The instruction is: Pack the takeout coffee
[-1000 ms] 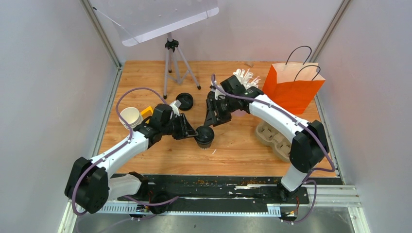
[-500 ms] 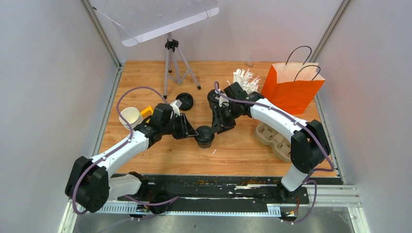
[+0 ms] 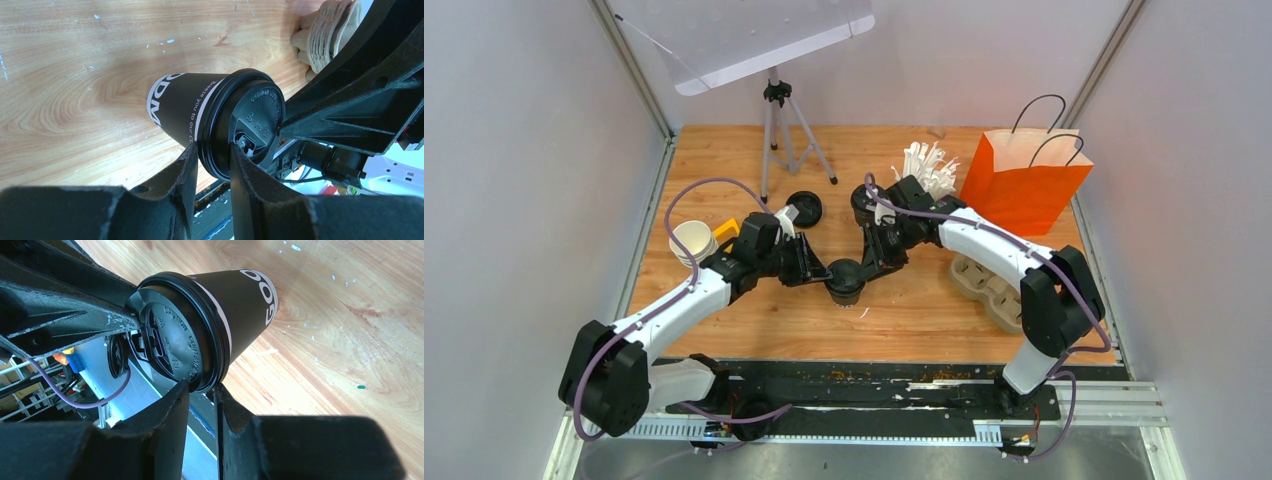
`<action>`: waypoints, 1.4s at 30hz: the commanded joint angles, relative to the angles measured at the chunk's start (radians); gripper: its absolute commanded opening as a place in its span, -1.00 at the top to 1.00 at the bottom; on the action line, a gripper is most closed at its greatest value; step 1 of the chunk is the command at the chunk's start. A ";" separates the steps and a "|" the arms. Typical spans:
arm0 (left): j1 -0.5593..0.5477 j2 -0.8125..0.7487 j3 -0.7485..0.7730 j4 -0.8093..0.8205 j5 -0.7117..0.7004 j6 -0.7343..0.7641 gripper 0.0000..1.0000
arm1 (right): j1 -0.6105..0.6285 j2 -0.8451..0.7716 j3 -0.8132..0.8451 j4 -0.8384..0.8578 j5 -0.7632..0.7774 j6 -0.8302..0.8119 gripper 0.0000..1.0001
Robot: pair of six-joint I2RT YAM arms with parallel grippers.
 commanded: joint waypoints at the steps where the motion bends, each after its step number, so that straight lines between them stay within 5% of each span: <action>1: -0.004 0.039 -0.011 -0.098 -0.063 0.068 0.32 | -0.003 -0.003 -0.040 0.031 0.002 -0.019 0.51; 20: -0.006 0.107 -0.036 -0.176 -0.116 0.126 0.39 | -0.046 -0.018 -0.360 0.365 -0.030 -0.082 0.57; 31: -0.006 0.098 -0.028 -0.160 -0.048 0.093 0.40 | -0.065 -0.018 -0.333 0.392 -0.057 -0.148 0.54; 42: -0.007 0.017 0.026 -0.159 0.009 0.011 0.06 | -0.064 -0.034 -0.118 0.232 -0.072 -0.063 -0.12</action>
